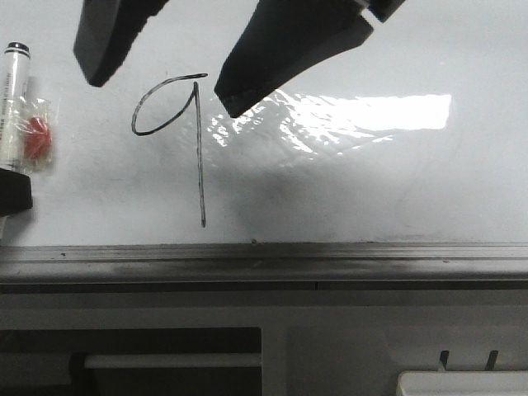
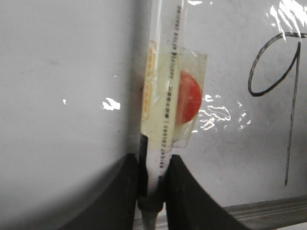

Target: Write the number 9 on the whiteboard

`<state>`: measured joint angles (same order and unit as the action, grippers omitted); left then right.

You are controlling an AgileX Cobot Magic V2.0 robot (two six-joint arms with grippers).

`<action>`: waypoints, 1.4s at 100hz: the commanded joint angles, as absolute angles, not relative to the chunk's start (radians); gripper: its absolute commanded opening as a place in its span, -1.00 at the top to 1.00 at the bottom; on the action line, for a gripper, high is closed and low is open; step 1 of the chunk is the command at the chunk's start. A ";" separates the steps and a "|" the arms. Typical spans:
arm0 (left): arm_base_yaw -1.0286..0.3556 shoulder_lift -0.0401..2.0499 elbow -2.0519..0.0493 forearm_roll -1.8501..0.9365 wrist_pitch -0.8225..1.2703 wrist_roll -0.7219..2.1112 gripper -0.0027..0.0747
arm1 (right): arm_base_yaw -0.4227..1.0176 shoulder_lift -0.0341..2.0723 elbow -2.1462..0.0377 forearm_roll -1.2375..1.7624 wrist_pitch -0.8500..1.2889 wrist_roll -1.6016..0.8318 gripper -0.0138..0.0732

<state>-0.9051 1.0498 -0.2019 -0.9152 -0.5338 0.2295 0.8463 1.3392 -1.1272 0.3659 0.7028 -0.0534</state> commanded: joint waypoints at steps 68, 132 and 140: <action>-0.906 1.041 -0.227 -0.718 -0.572 0.141 0.98 | 0.845 1.310 -1.153 0.383 0.669 -0.067 -0.38; -0.906 1.041 -0.227 -0.678 -0.602 0.078 0.00 | 0.845 1.310 -1.153 0.385 0.673 -0.059 -0.38; -0.906 1.027 -0.227 -0.654 -0.607 0.078 0.00 | 0.845 1.310 -1.153 0.380 0.666 -0.059 -0.38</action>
<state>-0.9051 1.0498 -0.2019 -0.7008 -0.5351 0.0891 0.8463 1.3392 -1.1272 0.3659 0.7159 -0.0534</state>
